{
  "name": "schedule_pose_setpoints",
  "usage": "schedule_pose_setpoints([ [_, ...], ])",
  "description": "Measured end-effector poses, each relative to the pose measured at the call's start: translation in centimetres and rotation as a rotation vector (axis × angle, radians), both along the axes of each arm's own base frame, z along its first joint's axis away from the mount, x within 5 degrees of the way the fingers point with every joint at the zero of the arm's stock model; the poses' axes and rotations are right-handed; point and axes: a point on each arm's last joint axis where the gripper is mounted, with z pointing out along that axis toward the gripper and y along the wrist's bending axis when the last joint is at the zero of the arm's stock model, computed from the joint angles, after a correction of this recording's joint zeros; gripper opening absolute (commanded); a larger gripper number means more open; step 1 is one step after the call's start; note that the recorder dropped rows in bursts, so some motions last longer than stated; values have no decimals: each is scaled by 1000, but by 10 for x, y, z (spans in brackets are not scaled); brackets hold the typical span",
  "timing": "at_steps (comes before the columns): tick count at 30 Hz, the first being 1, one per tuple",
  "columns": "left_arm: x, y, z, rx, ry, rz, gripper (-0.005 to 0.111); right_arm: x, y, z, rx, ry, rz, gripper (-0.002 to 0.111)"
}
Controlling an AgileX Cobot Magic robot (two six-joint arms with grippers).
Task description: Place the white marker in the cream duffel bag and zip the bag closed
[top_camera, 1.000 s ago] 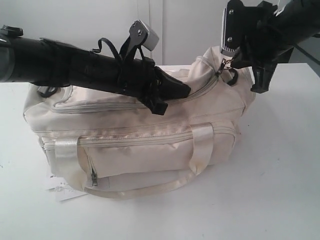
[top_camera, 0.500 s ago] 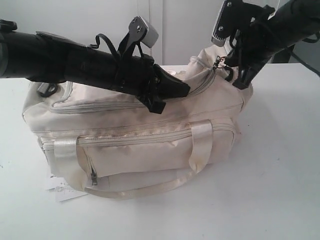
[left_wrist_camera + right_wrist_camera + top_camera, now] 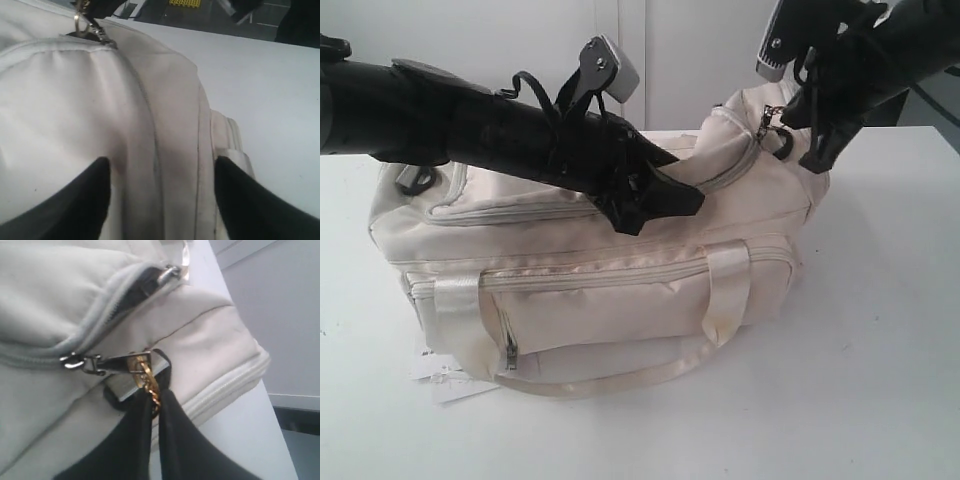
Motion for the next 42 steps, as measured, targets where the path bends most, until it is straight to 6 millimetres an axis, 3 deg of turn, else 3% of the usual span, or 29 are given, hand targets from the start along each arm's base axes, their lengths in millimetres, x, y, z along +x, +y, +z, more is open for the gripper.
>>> schedule_pose_setpoints([
  [9, -14, 2, 24, -31, -23, -50, 72, -23, 7, 0, -43, 156, 190, 0],
  [14, -25, 2, 31, -9, -16, -110, 72, -44, 8, 23, -37, 142, 234, 0],
  [20, -40, -30, 27, 68, -94, -127, 72, -70, 14, 43, 11, 162, 297, 0],
  [25, -30, -47, 10, 143, -152, 31, 72, -67, 15, 40, 23, 170, 302, 0],
  [28, -26, -50, 2, 149, -139, 63, 59, -59, 15, 33, 27, 172, 293, 0],
  [35, -22, -50, -1, 157, -141, 98, 0, -40, 13, 22, 54, 149, 188, 0],
  [42, -23, -50, -2, 157, -138, 95, 0, -26, 11, 9, 82, 151, 115, 0],
])
